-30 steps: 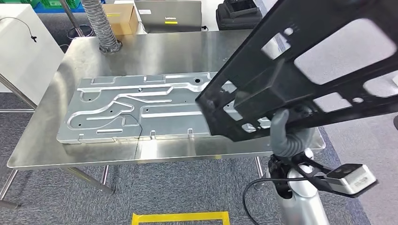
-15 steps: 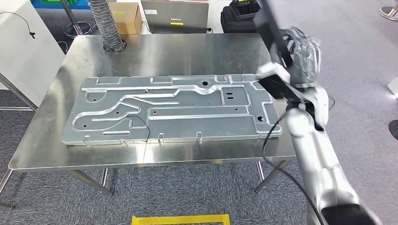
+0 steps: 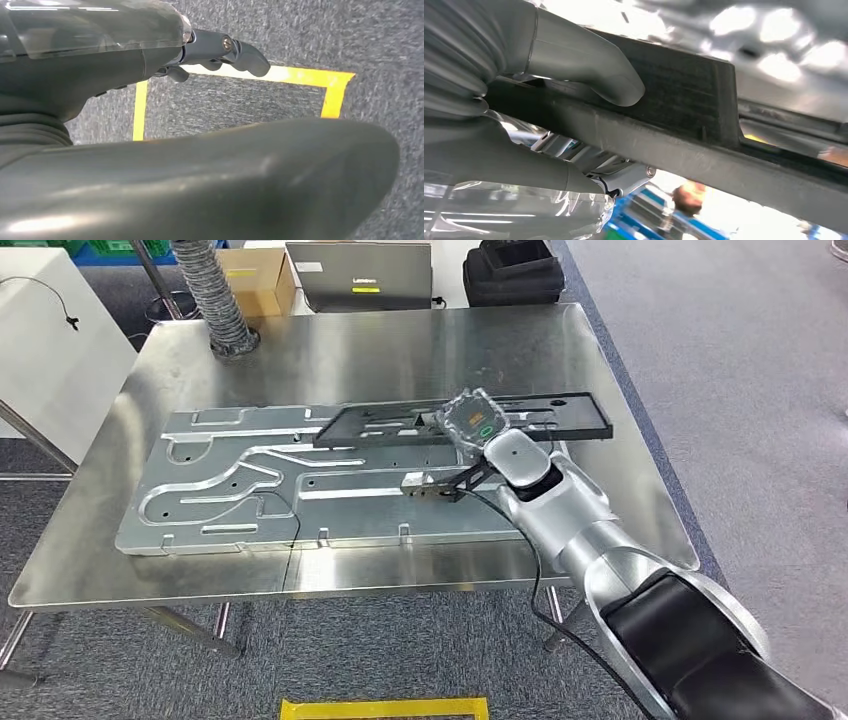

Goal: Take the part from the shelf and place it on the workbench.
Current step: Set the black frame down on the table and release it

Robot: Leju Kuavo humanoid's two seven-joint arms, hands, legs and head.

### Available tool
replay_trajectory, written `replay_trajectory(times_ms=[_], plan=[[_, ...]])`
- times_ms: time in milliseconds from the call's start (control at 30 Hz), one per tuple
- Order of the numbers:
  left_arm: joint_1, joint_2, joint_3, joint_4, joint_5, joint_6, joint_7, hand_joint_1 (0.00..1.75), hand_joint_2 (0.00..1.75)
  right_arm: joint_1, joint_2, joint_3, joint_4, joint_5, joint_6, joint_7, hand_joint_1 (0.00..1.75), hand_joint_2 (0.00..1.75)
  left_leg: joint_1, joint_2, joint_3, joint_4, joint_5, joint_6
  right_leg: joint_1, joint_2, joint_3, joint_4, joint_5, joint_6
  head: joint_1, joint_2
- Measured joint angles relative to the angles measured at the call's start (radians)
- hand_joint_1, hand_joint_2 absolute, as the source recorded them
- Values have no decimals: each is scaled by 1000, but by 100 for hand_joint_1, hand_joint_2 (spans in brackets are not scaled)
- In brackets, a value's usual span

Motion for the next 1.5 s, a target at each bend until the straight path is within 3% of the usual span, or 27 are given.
replay_trajectory(times_ms=[67, 100, 133, 200, 267, 400, 433, 500, 567, 600, 633, 733, 800, 933, 967, 1033, 1100, 1133, 1167, 1200, 1267, 1400, 1467, 1500], plan=[[2, 0, 0, 0, -9, -4, -7, 0, 0, 14, 20, 32, 38, -8, -38, -16, 175, 175, 1, 0, -63, 118, -36, -4, 3, 1, 3, 1, -3, -4, 0, 0], [3, 0, 0, 0, -13, -6, -12, 0, 0, 24, 26, 43, 52, -15, -57, -22, 175, 175, 1, 0, -72, 129, -27, -4, 3, 1, 5, 1, -6, -3, 0, 0], [4, 0, 0, 0, -18, -8, -17, 0, 0, 33, 30, 49, 64, -25, -76, -28, 175, 175, 1, 0, -61, 98, 1, -3, 4, 2, 10, 2, -9, -2, 0, 0], [5, 1, 0, 0, -27, -7, -27, 0, 0, 48, 33, 54, 80, -49, -122, -40, 175, 175, 0, 0, 5, -40, 72, 2, 4, 2, 19, 5, -19, 3, 0, 0], [4, 1, 0, 0, -34, 0, -37, 0, 0, 58, 35, 55, 90, -72, -169, -54, 175, 175, -2, 0, 54, -139, 99, 8, 7, 3, 20, 11, -26, 11, 0, 0], [4, 0, 0, 0, -42, 17, -55, 0, 175, 82, 38, 54, 106, -106, -234, -83, 0, 0, -1, -1, 64, -157, 93, 27, 8, 4, 17, 19, -39, 31, 0, 0], [4, 0, 0, 0, -43, 21, -59, 0, 175, 87, 38, 53, 109, -116, -246, -92, 0, 0, 0, 0, 66, -160, 94, 32, 7, 3, 8, 42, -55, 36, 0, 0], [4, 0, 0, 0, -50, 27, -62, 0, 175, 95, 38, 47, 115, -142, -268, -110, 0, 0, 1, 0, 68, -163, 93, 39, 4, 3, -45, 153, -111, 43, 0, 0], [3, 0, -1, 0, -60, 29, -62, 0, 87, 110, 38, 36, 120, -171, -282, -129, 0, 0, 1, 0, 70, -162, 91, 43, 1, 3, -115, 283, -156, 48, 0, 0], [3, 0, -1, 0, -65, 29, -62, 0, 44, 118, 38, 28, 123, -187, -285, -138, 0, 0, 0, 0, 71, -162, 90, 43, -1, 3, -131, 308, -152, 49, 0, 0], [4, 0, -1, 0, -70, 30, -62, 0, 0, 124, 39, 20, 125, -204, -286, -148, 0, 0, 0, 0, 73, -161, 89, 43, -2, 3, -128, 291, -130, 48, 0, 0], [1, 0, -3, 0, -80, 37, -59, 0, 0, 127, 45, -13, 128, -266, -292, -191, 0, 0, -1, -2, 79, -158, 83, 35, 0, 2, -39, 86, -25, 38, 0, 0], [-1, 0, -3, 0, -83, 41, -54, 0, 0, 126, 50, -39, 127, -314, -297, -226, 0, 0, -3, -2, 79, -157, 81, 27, 5, 3, -9, 17, -5, 31, 0, 0], [-3, 0, -3, 0, -85, 41, -49, 0, 0, 124, 59, -87, 125, -374, -299, -271, 0, 0, -2, -1, 74, -140, 63, 5, 3, 4, -1, 3, 1, 10, 0, 0], [-3, 0, -3, 0, -85, 41, -48, 0, 0, 124, 63, -97, 122, -397, -300, -289, 0, 0, -1, 0, 58, -101, 40, 1, 0, 4, 2, -1, 2, 5, 0, 0], [-3, 0, -3, 0, -88, 40, -45, 0, 0, 126, 71, -128, 114, -483, -297, -352, 0, 0, 1, 0, 1, 25, -24, -7, 1, 3, 5, -3, 2, -1, 0, 0], [-3, 0, -3, 0, -93, 38, -40, 0, 0, 130, 76, -176, 91, -622, -280, -442, 0, 0, 2, 1, -46, 119, -51, -11, 3, 3, 5, -1, 0, -2, 0, 0], [-3, 0, -3, 0, -96, 37, -38, 0, 0, 132, 76, -203, 69, -705, -267, -483, 0, 0, 2, 1, -44, 113, -37, -12, 3, 3, 6, 1, -1, -2, 0, 0], [-3, 0, -3, 0, -99, 36, -37, 0, 0, 132, 75, -230, 39, -787, -252, -514, 0, 0, 3, 1, -22, 68, -5, -11, 2, 4, 7, 3, -4, 0, 0, 0], [-3, 0, -3, 0, -101, 36, -37, 0, 0, 131, 72, -255, 1, -864, -237, -533, 0, 0, 4, 1, 12, -3, 32, -10, 2, 5, 8, 6, -7, 3, 0, 0], [-6, -1, -2, 0, -106, 34, -36, 0, 0, 127, 56, -295, -84, -985, -219, -542, 0, 0, 2, 0, 70, -118, 72, -2, 4, 6, 6, 14, -13, 12, 0, 0], [-1, -2, 6, 0, -95, 24, -39, 0, 0, 126, -17, -370, -300, -1123, -251, -514, 0, 0, -3, -3, 81, -151, 74, 25, 4, 5, 0, 19, -18, 34, 0, 0], [3, -3, 15, 0, -88, 21, -41, 0, 0, 124, -69, -409, -422, -1138, -264, -471, 0, 0, -2, -3, 81, -157, 78, 39, 1, 5, -19, 64, -53, 45, 0, 0], [4, -4, 20, 0, -87, 20, -41, 0, 0, 124, -94, -430, -478, -1140, -262, -453, 0, 0, -2, -4, 81, -159, 79, 44, 0, 5, -43, 119, -85, 48, 0, 0]])
